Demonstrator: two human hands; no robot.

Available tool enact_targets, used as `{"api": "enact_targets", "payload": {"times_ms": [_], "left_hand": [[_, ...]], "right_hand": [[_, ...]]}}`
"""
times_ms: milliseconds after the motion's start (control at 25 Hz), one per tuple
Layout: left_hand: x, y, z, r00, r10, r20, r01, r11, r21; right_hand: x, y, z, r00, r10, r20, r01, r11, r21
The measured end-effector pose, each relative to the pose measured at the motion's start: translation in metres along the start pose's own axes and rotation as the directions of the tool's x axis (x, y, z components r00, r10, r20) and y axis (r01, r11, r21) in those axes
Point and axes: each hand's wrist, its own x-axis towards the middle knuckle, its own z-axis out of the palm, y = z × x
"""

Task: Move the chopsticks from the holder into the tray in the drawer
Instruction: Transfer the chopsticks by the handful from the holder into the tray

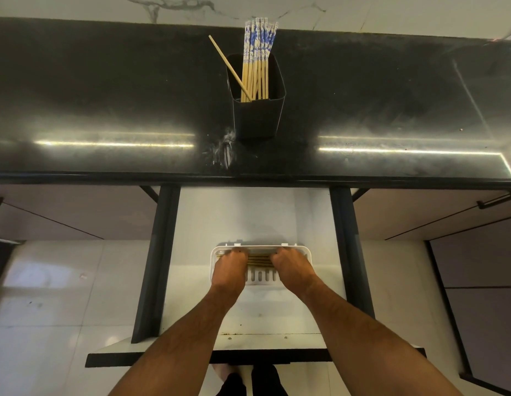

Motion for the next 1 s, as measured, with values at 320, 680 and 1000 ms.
{"api": "enact_targets", "payload": {"times_ms": [320, 680, 1000], "left_hand": [[0.001, -0.003, 0.005, 0.999, -0.031, -0.04, 0.027, 0.995, -0.094], [0.001, 0.003, -0.013, 0.996, 0.015, -0.092, -0.013, 1.0, 0.027], [-0.004, 0.002, -0.055, 0.872, 0.247, -0.422, -0.232, 0.969, 0.088]], "right_hand": [[0.005, 0.001, -0.001, 0.999, -0.02, -0.032, 0.02, 1.0, 0.0], [-0.007, 0.003, -0.018, 0.987, -0.021, -0.161, 0.022, 1.0, 0.003], [-0.027, 0.003, -0.066, 0.861, 0.027, -0.508, -0.039, 0.999, -0.013]]}}
